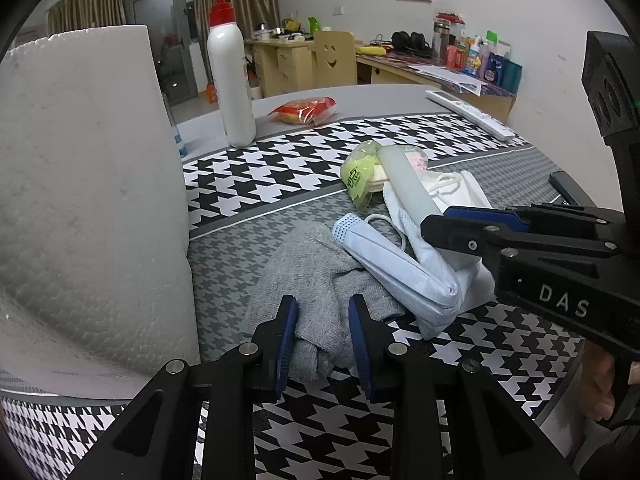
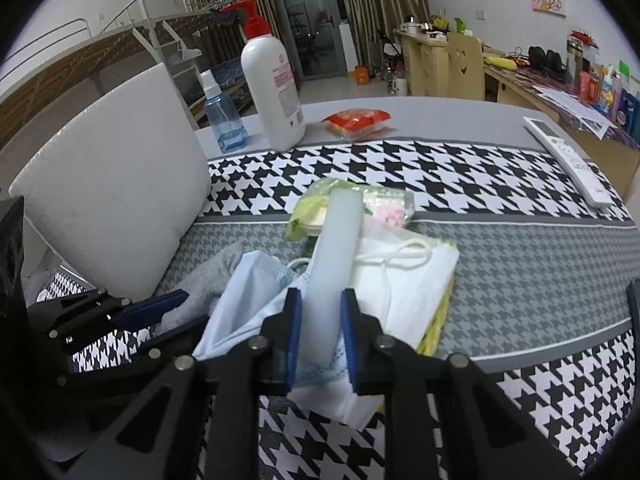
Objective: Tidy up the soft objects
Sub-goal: 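Close the left tool on the grey sock while the right tool approaches the white mask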
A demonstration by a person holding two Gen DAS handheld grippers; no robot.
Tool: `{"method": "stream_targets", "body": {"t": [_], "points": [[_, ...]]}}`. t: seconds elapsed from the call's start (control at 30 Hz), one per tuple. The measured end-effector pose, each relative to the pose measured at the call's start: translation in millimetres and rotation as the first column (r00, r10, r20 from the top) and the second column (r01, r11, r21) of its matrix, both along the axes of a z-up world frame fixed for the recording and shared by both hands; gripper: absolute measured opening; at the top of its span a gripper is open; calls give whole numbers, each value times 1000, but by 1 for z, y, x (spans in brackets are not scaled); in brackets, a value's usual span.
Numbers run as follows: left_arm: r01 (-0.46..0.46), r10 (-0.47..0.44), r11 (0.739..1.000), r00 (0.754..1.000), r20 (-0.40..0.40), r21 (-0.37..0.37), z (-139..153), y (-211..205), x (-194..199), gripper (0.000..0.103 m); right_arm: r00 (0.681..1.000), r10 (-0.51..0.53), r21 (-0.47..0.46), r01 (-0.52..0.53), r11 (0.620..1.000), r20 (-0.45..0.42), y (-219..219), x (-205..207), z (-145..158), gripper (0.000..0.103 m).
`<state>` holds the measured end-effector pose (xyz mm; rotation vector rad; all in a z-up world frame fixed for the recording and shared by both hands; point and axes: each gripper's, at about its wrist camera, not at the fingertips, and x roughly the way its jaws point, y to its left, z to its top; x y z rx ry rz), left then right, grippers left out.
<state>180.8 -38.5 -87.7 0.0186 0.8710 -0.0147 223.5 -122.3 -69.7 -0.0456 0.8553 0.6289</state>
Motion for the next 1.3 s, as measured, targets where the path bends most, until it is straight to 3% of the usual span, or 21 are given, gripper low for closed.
{"method": "stream_targets", "body": {"t": [0.23,0.63,0.7,0.77,0.93,1.3], "points": [[-1,1,1000,1000,20,-19,2,2,-3,19,999,-25,34,25,999,19,-10,-5,12,19],[36,-34,999,997,76,-19,16,1,-15,12,996,-66,102,60,993,56,-28,-17,35,19],[41,-39,999,996,81,-19,18,1,-17,12,995,-67,111,59,992,69,-30,-21,40,10],[44,-42,999,995,92,-23,21,1,-19,12,995,-68,121,59,991,77,-32,-24,43,10],[46,-44,999,993,107,-16,24,1,-22,12,994,-82,87,76,993,78,-30,-24,37,11],[49,-47,999,995,92,-21,19,6,-26,12,1000,15,53,-16,998,24,1,-23,21,12]]}}
